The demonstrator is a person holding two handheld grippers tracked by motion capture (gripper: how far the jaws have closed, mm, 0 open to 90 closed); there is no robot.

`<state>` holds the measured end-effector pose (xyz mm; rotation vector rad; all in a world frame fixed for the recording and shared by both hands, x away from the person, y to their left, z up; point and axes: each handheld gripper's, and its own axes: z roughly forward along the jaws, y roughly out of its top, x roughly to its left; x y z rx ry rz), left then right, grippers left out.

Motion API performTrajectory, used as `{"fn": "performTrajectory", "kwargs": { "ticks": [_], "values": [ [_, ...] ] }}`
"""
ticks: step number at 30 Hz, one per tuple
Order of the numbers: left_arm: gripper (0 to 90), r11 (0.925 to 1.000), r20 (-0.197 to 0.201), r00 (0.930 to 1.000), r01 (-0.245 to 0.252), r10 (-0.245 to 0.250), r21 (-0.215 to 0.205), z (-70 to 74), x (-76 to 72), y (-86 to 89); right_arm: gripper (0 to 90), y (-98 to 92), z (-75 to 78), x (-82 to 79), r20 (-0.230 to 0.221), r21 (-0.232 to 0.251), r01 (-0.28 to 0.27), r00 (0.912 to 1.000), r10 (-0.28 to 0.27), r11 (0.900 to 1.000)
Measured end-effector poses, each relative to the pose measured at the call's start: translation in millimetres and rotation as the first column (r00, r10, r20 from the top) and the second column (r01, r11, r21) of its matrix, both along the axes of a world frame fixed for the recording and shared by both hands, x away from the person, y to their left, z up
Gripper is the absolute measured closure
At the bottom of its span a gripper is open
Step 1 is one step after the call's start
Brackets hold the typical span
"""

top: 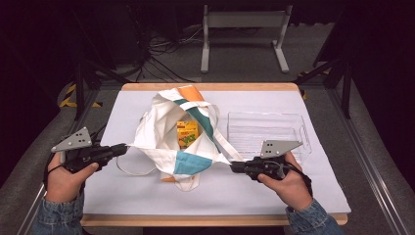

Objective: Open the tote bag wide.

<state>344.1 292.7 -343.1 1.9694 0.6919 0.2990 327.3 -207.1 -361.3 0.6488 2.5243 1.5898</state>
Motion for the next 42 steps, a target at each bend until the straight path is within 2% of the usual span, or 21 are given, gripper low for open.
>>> {"fn": "performTrajectory", "kwargs": {
  "ticks": [4, 7, 8, 9, 10, 13, 15, 17, 19, 21, 22, 23, 25, 27, 28, 29, 30, 33, 39, 42],
  "values": [
    [87.5, 0.9997, -0.015, 0.9999, 0.007, -0.007, 0.023, -1.6, 1.3, -2.3, 88.2, 0.3, -13.3, 0.0, -0.033, -0.013, -0.004, 0.9994, 0.003, 1.0],
    [87.4, 0.9996, -0.033, 0.9992, 0.021, -0.021, 0.021, -2.2, 1.4, -2.3, 88.2, 1.8, -20.2, -0.7, -0.047, -0.036, -0.008, 0.9989, 0.006, 0.999],
    [87.0, 0.9994, -0.055, 0.9981, 0.03, -0.029, 0.018, -2.6, 1.3, -2.6, 88.2, 2.0, -20.7, -0.8, -0.05, -0.039, -0.008, 0.9988, 0.006, 0.999],
    [84.9, 0.9992, -0.071, 0.9971, 0.029, -0.027, 0.026, -2.9, 1.3, -2.5, 88.1, 2.0, -20.6, -0.9, -0.044, -0.044, -0.003, 0.999, 0.001, 0.999],
    [81.0, 0.9992, -0.069, 0.9974, 0.019, -0.017, 0.034, -2.7, 1.3, -1.7, 87.8, 1.6, -20.0, -0.6, -0.034, -0.045, 0.002, 0.9994, -0.003, 0.999],
    [71.0, 1.0, -0.073, 0.9973, 0.004, -0.004, 0.005, -1.5, 0.4, 0.0, 81.3, 1.4, -16.7, 0.1, -0.028, -0.031, 0.007, 0.9996, -0.008, 0.999],
    [58.5, 0.9998, -0.068, 0.9976, -0.016, 0.015, -0.015, 0.1, -0.1, 0.2, 75.2, 3.2, -14.5, -0.1, -0.021, -0.023, 0.005, 0.9998, -0.005, 1.0],
    [54.0, 0.9994, -0.054, 0.9983, -0.024, 0.023, -0.025, 2.4, -0.2, 1.1, 69.3, 5.6, -11.9, -0.9, -0.013, -0.023, 0.0, 0.9999, 0.0, 1.0],
    [45.9, 0.9971, -0.045, 0.9979, -0.049, 0.046, -0.058, 4.4, -1.3, 1.5, 61.8, 8.2, -6.8, -2.0, -0.001, -0.01, -0.002, 1.0, 0.002, 1.0],
    [43.8, 0.9947, -0.032, 0.9975, -0.066, 0.064, -0.079, 6.8, -1.4, 3.1, 57.6, 9.6, -1.0, -2.8, 0.008, 0.009, -0.008, 0.9999, 0.008, 1.0],
    [41.9, 0.9898, -0.03, 0.9957, -0.09, 0.087, -0.11, 8.3, -1.1, 4.3, 55.0, 10.6, 3.2, -3.1, 0.014, 0.017, -0.006, 0.9999, 0.006, 1.0],
    [40.2, 0.9869, -0.034, 0.9943, -0.104, 0.101, -0.123, 8.8, -0.5, 4.4, 53.3, 12.7, 11.2, -2.5, 0.037, 0.026, -0.002, 0.9993, 0.001, 1.0],
    [39.8, 0.9845, -0.036, 0.9926, -0.12, 0.116, -0.128, 9.1, 0.4, 3.9, 52.8, 14.1, 16.3, -1.5, 0.048, 0.024, -0.002, 0.9988, 0.001, 1.0],
    [39.3, 0.9825, -0.033, 0.9904, -0.137, 0.134, -0.126, 9.1, 1.8, 1.8, 51.5, 18.9, 28.0, 1.6, 0.071, 0.031, -0.003, 0.9974, 0.001, 1.0],
    [38.9, 0.9825, -0.033, 0.9904, -0.137, 0.134, -0.126, 9.1, 1.8, 1.8, 51.5, 18.9, 28.0, 1.6, 0.071, 0.031, -0.003, 0.9974, 0.001, 1.0],
    [38.3, 0.9801, -0.032, 0.9878, -0.155, 0.153, -0.124, 8.5, 3.5, -1.9, 50.6, 28.3, 43.7, 6.9, 0.102, 0.034, 0.006, 0.9948, -0.009, 0.999],
    [37.9, 0.9801, -0.032, 0.9878, -0.155, 0.153, -0.124, 8.5, 3.5, -1.9, 50.6, 28.3, 43.7, 6.9, 0.102, 0.034, 0.006, 0.9948, -0.009, 0.999],
    [37.4, 0.9792, -0.03, 0.9876, -0.157, 0.154, -0.129, 8.1, 6.3, -5.8, 49.4, 41.1, 56.9, 15.7, 0.13, 0.025, 0.01, 0.9914, -0.013, 1.0],
    [34.6, 0.9734, -0.038, 0.9832, -0.182, 0.179, -0.138, 6.3, 12.7, -13.3, 47.8, 66.0, 68.3, 35.4, 0.144, 0.002, 0.042, 0.9886, -0.042, 0.999],
    [32.6, 0.974, -0.036, 0.9829, -0.184, 0.18, -0.133, 5.1, 15.4, -17.7, 44.2, 77.5, 69.2, 46.1, 0.152, -0.003, 0.065, 0.9864, -0.064, 0.998]
  ]
}}
